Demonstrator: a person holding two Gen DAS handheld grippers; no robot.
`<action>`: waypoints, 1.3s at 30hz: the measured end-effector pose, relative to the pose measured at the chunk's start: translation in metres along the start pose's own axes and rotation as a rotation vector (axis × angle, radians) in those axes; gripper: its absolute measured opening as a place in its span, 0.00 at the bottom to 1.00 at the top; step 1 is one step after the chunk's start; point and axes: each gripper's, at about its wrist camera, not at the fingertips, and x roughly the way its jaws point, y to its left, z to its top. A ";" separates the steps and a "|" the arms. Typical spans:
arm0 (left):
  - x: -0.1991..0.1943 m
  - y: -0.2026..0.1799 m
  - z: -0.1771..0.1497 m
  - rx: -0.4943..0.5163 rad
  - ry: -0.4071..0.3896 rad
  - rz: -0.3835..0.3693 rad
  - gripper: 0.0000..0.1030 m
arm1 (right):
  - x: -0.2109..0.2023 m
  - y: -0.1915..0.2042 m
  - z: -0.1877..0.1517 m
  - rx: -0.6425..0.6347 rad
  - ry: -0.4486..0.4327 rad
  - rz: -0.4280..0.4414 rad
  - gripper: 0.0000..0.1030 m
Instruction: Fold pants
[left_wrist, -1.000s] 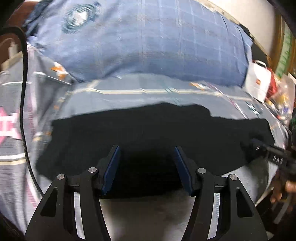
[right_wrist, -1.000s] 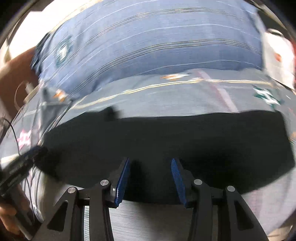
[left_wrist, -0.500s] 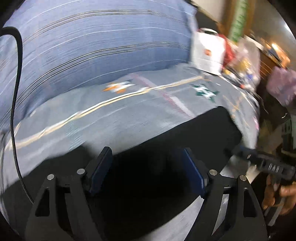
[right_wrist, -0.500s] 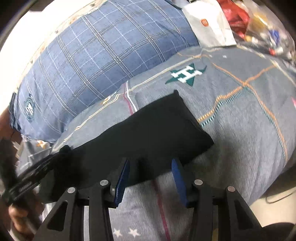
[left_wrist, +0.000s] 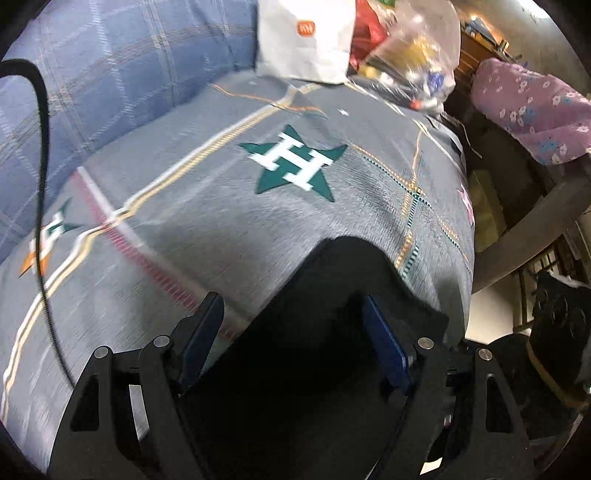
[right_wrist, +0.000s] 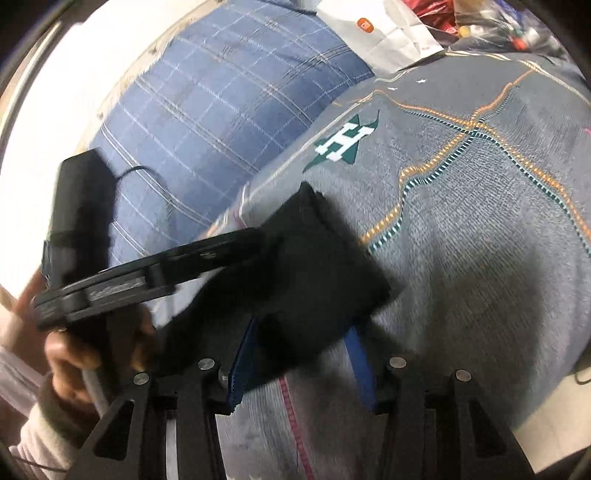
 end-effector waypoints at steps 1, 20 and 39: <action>0.004 -0.003 0.002 0.008 0.007 -0.011 0.76 | 0.001 -0.001 0.001 0.007 -0.008 0.007 0.45; -0.134 0.058 -0.030 -0.205 -0.287 -0.015 0.29 | -0.024 0.112 0.019 -0.348 -0.119 0.105 0.09; -0.197 0.130 -0.222 -0.585 -0.327 0.176 0.63 | 0.026 0.212 -0.030 -0.542 0.145 0.246 0.41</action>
